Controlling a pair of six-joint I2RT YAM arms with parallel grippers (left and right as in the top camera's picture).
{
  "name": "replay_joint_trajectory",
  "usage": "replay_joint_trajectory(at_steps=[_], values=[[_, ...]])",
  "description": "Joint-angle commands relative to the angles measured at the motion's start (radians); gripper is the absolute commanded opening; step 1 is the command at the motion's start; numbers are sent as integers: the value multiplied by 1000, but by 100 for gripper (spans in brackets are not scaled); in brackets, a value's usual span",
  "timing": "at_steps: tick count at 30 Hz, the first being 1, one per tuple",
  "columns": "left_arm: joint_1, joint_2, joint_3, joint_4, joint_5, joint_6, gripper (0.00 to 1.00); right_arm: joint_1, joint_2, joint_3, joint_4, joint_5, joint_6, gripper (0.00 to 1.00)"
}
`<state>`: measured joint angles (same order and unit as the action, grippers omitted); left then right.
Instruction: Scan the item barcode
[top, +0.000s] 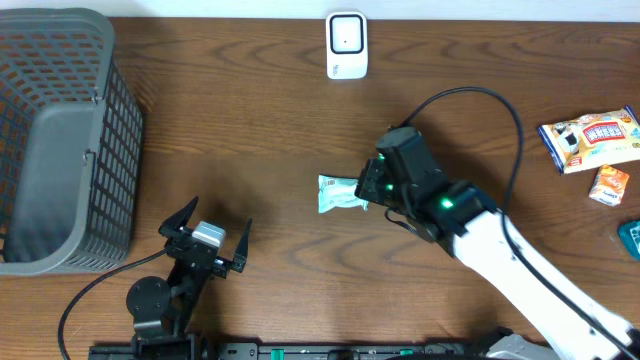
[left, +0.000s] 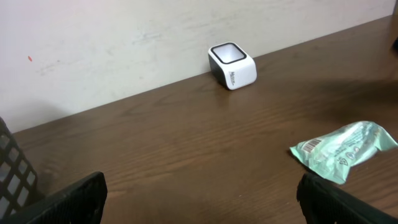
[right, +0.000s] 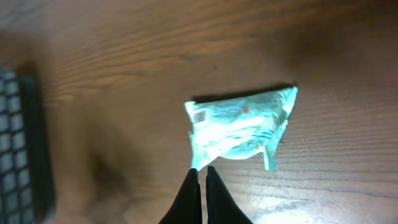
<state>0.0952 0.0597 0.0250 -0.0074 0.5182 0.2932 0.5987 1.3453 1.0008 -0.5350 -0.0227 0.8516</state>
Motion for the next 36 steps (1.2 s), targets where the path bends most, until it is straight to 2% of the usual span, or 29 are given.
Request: replay_joint_trajectory(at_steps=[1,2,4,5,6,7,8,10,13,14,18,22,27,28,32,36], values=[[-4,-3,-21,-34,13,13,98,9,-27,0,-34,-5,-28,42],[-4,-3,-21,-34,13,13,98,9,-24,-2,-61,-5,32,79],[-4,-3,-21,-34,13,13,98,9,-4,-14,-111,24,183,87],[-4,-3,-21,-34,13,13,98,9,9,-30,-114,42,252,84],[-4,-3,-21,-34,13,13,98,10,26,-52,-108,59,328,69],[-4,-3,-21,-34,13,13,98,11,43,-73,-100,72,406,50],[-4,-3,-21,-34,13,13,98,11,61,-95,-88,82,493,36],[-4,-3,-21,-34,13,13,98,11,102,-145,-40,97,675,29],[-4,-3,-21,-34,13,13,98,11,165,-198,64,105,830,38],[-4,-3,-21,-34,13,13,98,11,187,-206,95,108,858,41],[-4,-3,-21,-33,13,13,98,6,263,-211,169,134,943,47],[-4,-3,-21,-33,13,13,98,5,282,-211,209,132,949,51],[-4,-3,-21,-34,13,13,98,4,256,-211,202,91,904,77],[-4,-3,-21,-33,13,13,98,4,242,-211,197,89,904,80],[-4,-3,-21,-34,13,13,98,5,161,-211,190,73,904,86],[-4,-3,-21,-34,13,13,98,5,91,-211,191,90,890,88]])
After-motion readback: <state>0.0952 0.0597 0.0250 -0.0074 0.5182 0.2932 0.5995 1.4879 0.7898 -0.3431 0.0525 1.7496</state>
